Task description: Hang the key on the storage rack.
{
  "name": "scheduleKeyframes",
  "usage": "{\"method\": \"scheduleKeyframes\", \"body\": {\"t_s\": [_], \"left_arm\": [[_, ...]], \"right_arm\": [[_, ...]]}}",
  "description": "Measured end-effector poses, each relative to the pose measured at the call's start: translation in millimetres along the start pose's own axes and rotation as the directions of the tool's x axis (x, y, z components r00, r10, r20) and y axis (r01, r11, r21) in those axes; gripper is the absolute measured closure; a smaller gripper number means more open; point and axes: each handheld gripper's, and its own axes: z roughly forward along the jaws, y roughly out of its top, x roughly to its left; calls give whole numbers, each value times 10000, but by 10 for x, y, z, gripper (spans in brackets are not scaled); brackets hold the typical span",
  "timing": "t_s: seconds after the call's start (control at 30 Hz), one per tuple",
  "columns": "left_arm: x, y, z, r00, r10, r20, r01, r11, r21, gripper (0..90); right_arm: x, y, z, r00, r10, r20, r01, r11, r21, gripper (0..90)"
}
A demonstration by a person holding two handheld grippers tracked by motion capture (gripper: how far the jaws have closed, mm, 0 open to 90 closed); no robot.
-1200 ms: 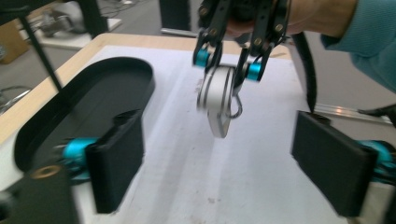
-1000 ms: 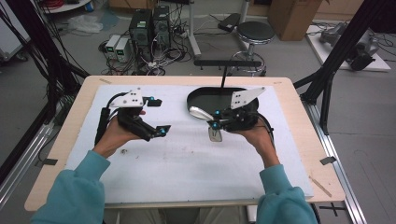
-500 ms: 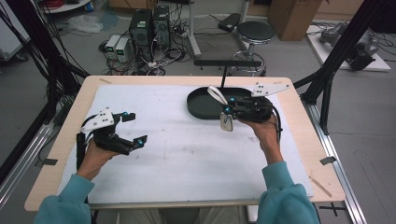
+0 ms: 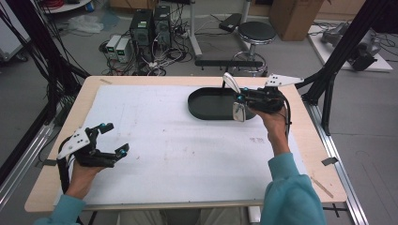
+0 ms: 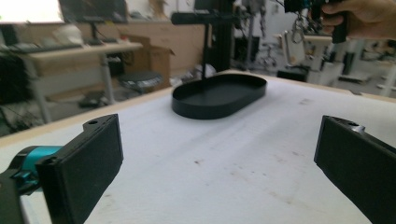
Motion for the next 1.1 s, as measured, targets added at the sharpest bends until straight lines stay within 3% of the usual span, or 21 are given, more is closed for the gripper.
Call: {"method": "scheduleKeyframes", "body": {"t_s": [0.07,0.2,0.33,0.63,0.83,1.1], "left_arm": [[5,-81,-60,9998,-148,-158,145,9998,-168,17],[-11,-203,-131,9993,0,-363,-2,10000,-50,17],[-15,-275,-152,9987,-123,-502,118,9999,-95,17],[-14,-338,-149,9979,-121,-643,120,9999,-18,17],[-31,-370,-166,9965,-15,-839,-25,9989,-471,17],[-38,-374,-159,9960,8,-895,-46,9991,-424,17]], "right_arm": [[-56,17,2,9999,25,114,-25,10000,-36,743],[-153,53,2,9996,81,276,-79,9999,-73,743],[-246,73,13,9991,101,404,-106,9998,137,743],[-445,88,20,9971,444,616,-468,9982,379,743],[-541,41,51,9952,644,739,-678,9967,445,743],[-630,-33,140,9916,838,988,-897,9943,573,743]]}}
